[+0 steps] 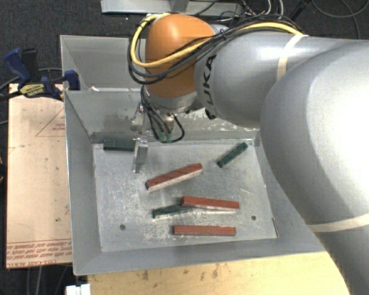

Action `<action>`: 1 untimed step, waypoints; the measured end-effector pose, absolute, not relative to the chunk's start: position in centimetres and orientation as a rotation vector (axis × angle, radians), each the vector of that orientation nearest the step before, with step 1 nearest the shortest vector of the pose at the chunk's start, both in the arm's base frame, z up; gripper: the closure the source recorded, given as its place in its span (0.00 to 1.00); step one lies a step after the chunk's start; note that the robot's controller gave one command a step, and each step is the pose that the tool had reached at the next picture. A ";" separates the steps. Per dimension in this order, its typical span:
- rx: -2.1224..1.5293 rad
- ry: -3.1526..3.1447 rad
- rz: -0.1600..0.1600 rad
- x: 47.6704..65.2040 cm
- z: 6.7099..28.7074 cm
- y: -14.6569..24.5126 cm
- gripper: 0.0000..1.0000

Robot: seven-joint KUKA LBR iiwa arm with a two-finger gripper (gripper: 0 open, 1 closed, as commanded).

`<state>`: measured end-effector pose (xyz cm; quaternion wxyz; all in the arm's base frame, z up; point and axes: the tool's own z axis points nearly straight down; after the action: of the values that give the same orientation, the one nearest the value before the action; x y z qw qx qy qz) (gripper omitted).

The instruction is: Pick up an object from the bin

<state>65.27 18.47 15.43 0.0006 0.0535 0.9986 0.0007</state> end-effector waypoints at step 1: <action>0.164 3.133 0.005 65.0 12.3 13.6 0.00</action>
Offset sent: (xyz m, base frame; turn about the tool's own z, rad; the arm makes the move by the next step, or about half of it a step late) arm -0.0231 -0.0754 -0.0235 -0.0655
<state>64.95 13.55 12.27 0.0020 0.0523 0.9986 0.0016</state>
